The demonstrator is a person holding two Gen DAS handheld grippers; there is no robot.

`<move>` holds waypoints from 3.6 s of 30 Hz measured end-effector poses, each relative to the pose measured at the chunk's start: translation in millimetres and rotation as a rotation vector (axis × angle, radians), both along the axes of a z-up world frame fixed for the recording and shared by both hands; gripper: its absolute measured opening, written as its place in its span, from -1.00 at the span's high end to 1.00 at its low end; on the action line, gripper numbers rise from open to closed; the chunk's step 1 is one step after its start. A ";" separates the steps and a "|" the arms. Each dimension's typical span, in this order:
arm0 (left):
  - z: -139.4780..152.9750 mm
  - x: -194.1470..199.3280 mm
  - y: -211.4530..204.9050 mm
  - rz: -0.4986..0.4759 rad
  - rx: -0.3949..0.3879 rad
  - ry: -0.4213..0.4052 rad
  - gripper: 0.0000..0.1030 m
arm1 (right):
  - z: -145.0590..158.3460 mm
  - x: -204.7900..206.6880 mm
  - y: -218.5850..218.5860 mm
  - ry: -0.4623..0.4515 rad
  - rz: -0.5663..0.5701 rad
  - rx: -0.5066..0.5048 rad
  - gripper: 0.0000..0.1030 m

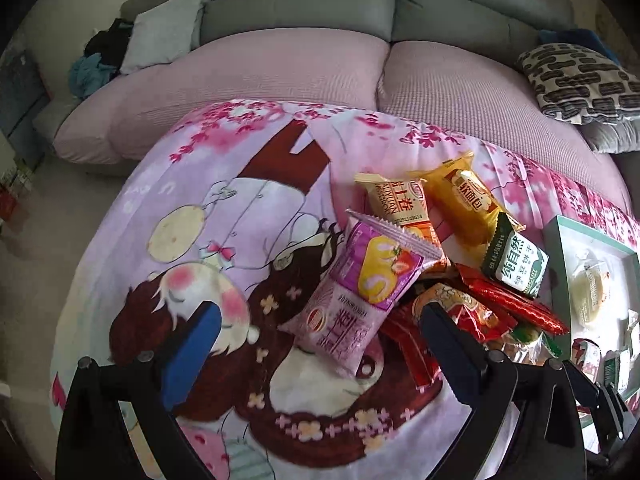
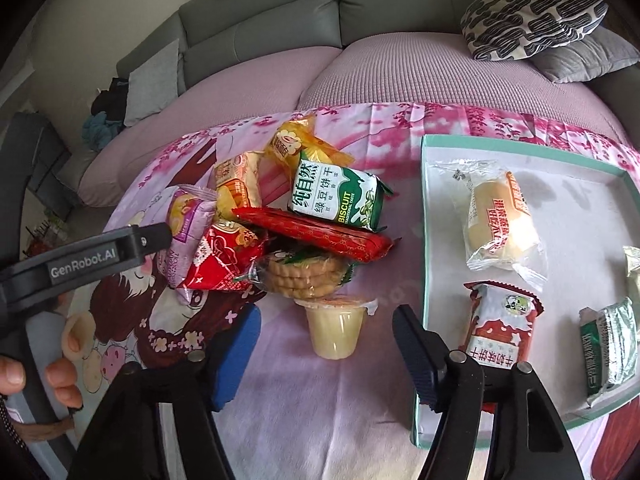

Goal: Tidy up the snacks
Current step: 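Grasp the yellow pudding cup with the right tool while the left grasps the pink swiss-roll bag, then carry the pudding cup and swiss-roll bag over the teal tray with both tools, then lower the pudding cup and swiss-roll bag into the tray and open both tools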

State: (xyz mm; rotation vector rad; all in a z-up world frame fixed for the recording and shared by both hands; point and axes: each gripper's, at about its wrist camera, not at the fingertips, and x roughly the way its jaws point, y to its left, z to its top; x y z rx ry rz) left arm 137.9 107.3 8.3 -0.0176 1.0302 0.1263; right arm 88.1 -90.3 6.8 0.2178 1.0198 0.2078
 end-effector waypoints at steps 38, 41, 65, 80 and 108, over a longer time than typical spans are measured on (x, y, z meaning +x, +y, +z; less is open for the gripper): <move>18.5 -23.7 -8.7 0.031 -0.032 -0.090 0.24 | 4.4 -1.2 -12.1 -0.046 0.003 0.057 0.12; 30.9 -28.7 -13.7 0.022 -0.030 -0.123 0.24 | 17.1 -6.8 -18.8 -0.083 -0.011 0.072 0.12; 53.1 -44.5 -140.1 -0.209 -0.036 -0.180 0.24 | 53.5 -31.5 -128.5 -0.187 -0.244 0.090 0.12; 20.8 -54.6 -266.4 -0.495 -0.030 -0.129 0.23 | 45.7 -51.0 -231.8 -0.169 -0.471 0.036 0.11; -11.2 -48.1 -292.3 -0.507 0.015 -0.086 0.23 | 17.2 -32.8 -227.8 -0.128 -0.459 0.023 0.11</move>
